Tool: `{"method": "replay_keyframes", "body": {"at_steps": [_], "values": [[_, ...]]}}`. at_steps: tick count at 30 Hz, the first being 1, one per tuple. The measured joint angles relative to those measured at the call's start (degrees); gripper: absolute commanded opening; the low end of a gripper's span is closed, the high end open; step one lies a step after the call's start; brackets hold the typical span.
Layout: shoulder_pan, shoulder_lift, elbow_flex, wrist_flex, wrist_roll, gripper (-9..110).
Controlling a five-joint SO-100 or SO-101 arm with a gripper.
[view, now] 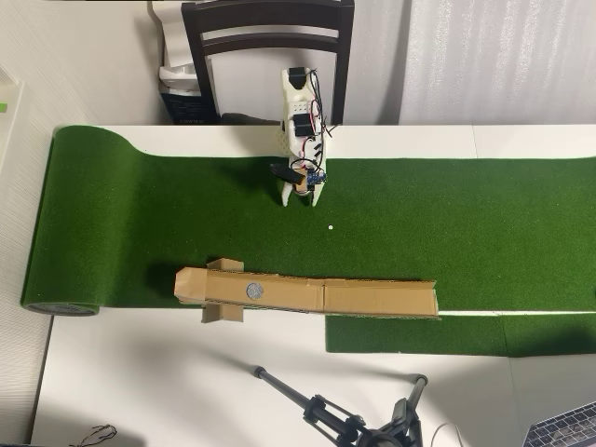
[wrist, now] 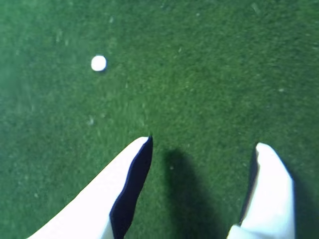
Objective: Pick up the golf ball and place it on the gray mark at the back.
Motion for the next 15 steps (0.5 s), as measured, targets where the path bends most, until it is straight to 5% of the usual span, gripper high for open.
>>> {"method": "replay_keyframes", "body": {"at_steps": [15], "values": [[2.37, 0.0, 0.0, 3.34, 0.44, 1]]}}
